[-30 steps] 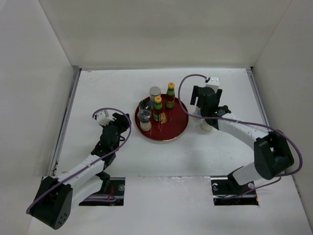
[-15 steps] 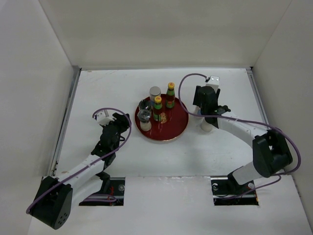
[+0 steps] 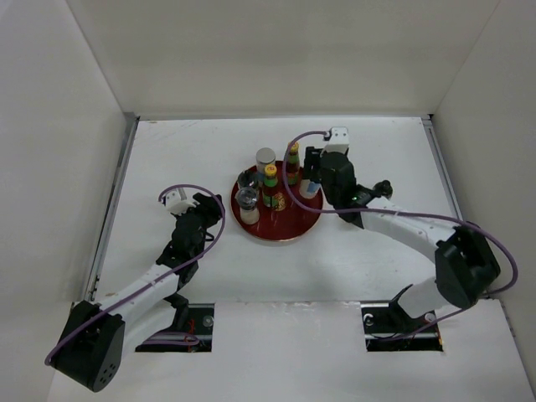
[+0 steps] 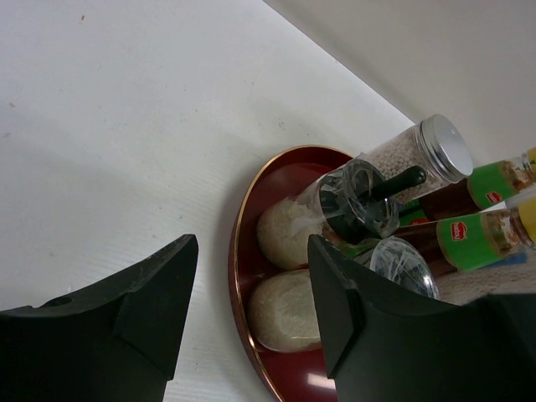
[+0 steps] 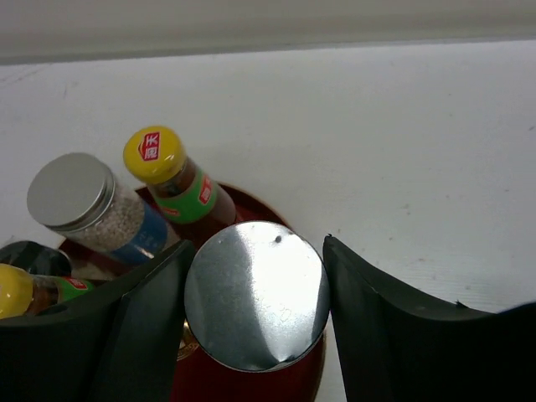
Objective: Organize the condiment bottles
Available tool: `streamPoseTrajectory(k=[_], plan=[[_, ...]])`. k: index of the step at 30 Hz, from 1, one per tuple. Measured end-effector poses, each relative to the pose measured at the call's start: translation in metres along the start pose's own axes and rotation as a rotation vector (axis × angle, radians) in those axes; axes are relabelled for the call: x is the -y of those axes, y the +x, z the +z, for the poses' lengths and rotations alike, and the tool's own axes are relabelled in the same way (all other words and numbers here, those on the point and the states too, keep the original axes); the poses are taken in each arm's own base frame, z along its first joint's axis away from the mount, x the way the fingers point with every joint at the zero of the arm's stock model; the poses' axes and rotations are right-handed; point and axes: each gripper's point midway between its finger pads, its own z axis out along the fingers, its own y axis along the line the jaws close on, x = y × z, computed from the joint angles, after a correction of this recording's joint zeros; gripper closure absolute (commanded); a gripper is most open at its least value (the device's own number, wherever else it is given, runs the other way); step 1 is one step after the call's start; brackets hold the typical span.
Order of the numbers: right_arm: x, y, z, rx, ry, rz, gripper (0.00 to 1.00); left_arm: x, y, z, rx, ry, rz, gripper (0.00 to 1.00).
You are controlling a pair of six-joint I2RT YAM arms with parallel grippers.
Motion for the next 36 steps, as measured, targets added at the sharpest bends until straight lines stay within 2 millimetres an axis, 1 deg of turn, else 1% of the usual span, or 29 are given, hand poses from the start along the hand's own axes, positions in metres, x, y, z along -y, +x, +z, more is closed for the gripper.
streamPoseTrajectory(k=[2, 4, 6, 7, 8, 9, 11, 14, 15, 16, 18, 20, 22, 23, 25, 26, 28, 30, 32, 34, 36], plan=[[-0.009, 0.016, 0.008, -0.035, -0.016, -0.020, 0.53, 0.000, 0.001, 0.000, -0.002, -0.001, 0.001, 0.47], [-0.012, 0.032, 0.016, -0.071, -0.022, -0.040, 0.50, 0.000, 0.001, 0.000, -0.002, -0.001, 0.001, 0.47], [-0.014, 0.046, 0.022, -0.101, -0.023, -0.057, 0.44, 0.000, 0.001, 0.000, -0.002, -0.001, 0.001, 0.47], [-0.014, 0.052, 0.024, -0.112, -0.023, -0.064, 0.40, 0.000, 0.000, 0.000, -0.001, -0.001, 0.000, 0.47], [-0.014, 0.056, 0.026, -0.119, -0.021, -0.069, 0.35, 0.000, 0.000, 0.000, -0.001, -0.001, 0.000, 0.47], [-0.015, 0.055, 0.027, -0.113, -0.022, -0.069, 0.29, 0.000, 0.001, 0.000, -0.002, -0.001, 0.000, 0.47], [-0.016, 0.053, 0.028, -0.109, -0.024, -0.069, 0.22, 0.000, 0.000, 0.000, -0.001, -0.001, 0.000, 0.47], [-0.020, 0.044, 0.027, -0.081, -0.034, -0.056, 0.16, 0.000, 0.001, 0.000, -0.002, -0.001, 0.001, 0.47], [-0.020, 0.038, 0.024, -0.071, -0.036, -0.050, 0.15, 0.000, 0.001, 0.000, -0.002, -0.002, 0.001, 0.47], [-0.019, 0.031, 0.021, -0.058, -0.039, -0.041, 0.14, -0.001, 0.001, 0.000, -0.004, -0.003, 0.001, 0.47], [-0.016, 0.010, 0.010, -0.013, -0.040, -0.015, 0.14, -0.001, 0.002, 0.001, -0.007, -0.005, 0.003, 0.47], [-0.006, -0.012, -0.008, 0.039, -0.023, 0.016, 0.14, -0.001, 0.002, 0.001, -0.005, -0.004, 0.002, 0.47], [0.011, -0.032, -0.030, 0.093, 0.012, 0.059, 0.14, -0.001, 0.002, 0.001, -0.005, -0.003, 0.001, 0.47], [0.020, -0.037, -0.040, 0.110, 0.032, 0.079, 0.13, -0.001, 0.002, 0.001, -0.005, -0.003, 0.000, 0.47], [0.040, -0.039, -0.056, 0.123, 0.089, 0.110, 0.12, -0.001, 0.002, 0.001, -0.005, -0.003, 0.000, 0.47], [0.052, -0.035, -0.062, 0.117, 0.123, 0.121, 0.11, -0.001, 0.002, 0.001, -0.005, -0.003, 0.000, 0.47], [0.074, -0.016, -0.070, 0.079, 0.193, 0.125, 0.10, -0.001, 0.002, 0.001, -0.005, -0.003, -0.002, 0.47], [0.098, 0.011, -0.073, 0.016, 0.267, 0.117, 0.09, 0.000, 0.002, 0.001, -0.005, -0.003, -0.005, 0.47], [0.117, 0.038, -0.075, -0.054, 0.330, 0.103, 0.09, 0.000, 0.002, 0.001, -0.005, -0.002, -0.008, 0.46], [0.129, 0.057, -0.077, -0.105, 0.369, 0.095, 0.08, 0.000, 0.002, 0.001, -0.005, -0.002, -0.009, 0.46], [0.134, 0.070, -0.074, -0.148, 0.391, 0.091, 0.09, 0.000, 0.002, 0.001, -0.005, -0.002, -0.010, 0.46]])
